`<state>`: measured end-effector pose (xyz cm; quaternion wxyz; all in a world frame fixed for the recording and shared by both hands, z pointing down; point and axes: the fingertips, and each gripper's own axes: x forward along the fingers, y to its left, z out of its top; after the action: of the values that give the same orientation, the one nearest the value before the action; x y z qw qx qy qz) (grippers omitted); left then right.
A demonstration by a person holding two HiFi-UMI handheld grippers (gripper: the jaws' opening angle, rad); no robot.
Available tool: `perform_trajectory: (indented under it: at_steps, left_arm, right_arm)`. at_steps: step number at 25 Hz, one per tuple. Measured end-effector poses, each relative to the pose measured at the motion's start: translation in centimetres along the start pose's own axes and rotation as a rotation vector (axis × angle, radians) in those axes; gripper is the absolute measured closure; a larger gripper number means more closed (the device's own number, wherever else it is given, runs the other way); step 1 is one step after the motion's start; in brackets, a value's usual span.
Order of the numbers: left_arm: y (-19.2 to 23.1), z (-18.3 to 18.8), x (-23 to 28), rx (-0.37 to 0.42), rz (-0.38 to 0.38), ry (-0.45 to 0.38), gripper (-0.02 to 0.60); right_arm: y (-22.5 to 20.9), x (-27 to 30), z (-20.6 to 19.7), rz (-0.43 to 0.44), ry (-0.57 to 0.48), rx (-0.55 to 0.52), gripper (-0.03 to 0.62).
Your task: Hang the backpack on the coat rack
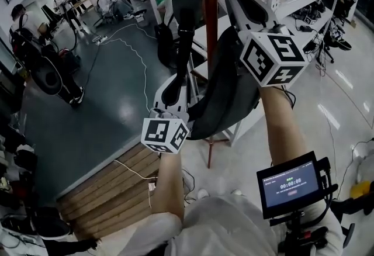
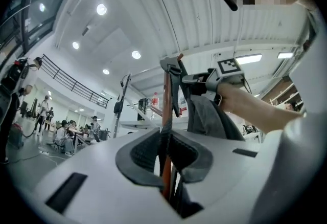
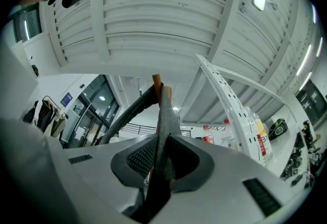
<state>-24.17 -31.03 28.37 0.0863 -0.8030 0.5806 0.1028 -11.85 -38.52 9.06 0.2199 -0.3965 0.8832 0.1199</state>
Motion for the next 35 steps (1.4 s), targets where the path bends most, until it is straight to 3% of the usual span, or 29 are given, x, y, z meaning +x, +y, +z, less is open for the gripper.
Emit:
perform_trajectory:
  at_steps: [3, 7, 9, 13, 16, 18, 25, 26, 29, 35]
  left_arm:
    - [-0.6, 0.0, -1.4, 0.045, -0.016, -0.022, 0.566]
    - [0.0, 0.4, -3.4, 0.009, 0.016, -0.086, 0.566]
    - [-0.7, 0.1, -3.8, 0.007, -0.019, -0.077, 0.566]
    - [-2.6, -0.2, -3.9, 0.083, -0.070, -0.039, 0.566]
    - [-5.1, 0.9, -4.1, 0.079, -0.138, -0.067, 0.566]
    - [-6.9, 1.4, -3.7, 0.117, -0.163, -0.076, 0.566]
    - [-6.6, 0.3, -1.6, 0.238, -0.054, -0.053, 0.566]
    - [-6.3, 0.3, -1.4, 0.244, -0.042, -0.047, 0.566]
    - [-5.6, -0.3, -1.0, 0.233, -0.033, -0.028, 0.568]
    - [-5.3, -1.2, -1.2, 0.198, -0.047, -0.028, 0.568]
  right_arm:
    - [-0.1, -0.6, -0.4, -0.001, 0.005, -0.005, 0.545]
    - [-0.1, -0.5, -0.8, -0.011, -0.006, -0.038, 0.545]
    - [-0.1, -0.7, -1.1, -0.022, -0.014, -0.068, 0.545]
    - [-0.4, -1.3, -1.2, -0.024, -0.033, -0.065, 0.543]
    - [-0.4, -1.6, -1.0, -0.013, -0.049, -0.057, 0.542]
    - [-0.4, -1.7, -0.8, -0.006, -0.059, -0.055, 0.540]
    - [-0.8, -2.5, -1.2, 0.057, -0.128, -0.002, 0.525]
    - [-1.0, -2.8, -1.4, 0.066, -0.134, 0.028, 0.498]
    - [-1.4, -4.1, -2.0, 0.080, -0.155, 0.107, 0.490]
    - [-1.7, -7.7, -3.0, 0.066, -0.116, 0.111, 0.490]
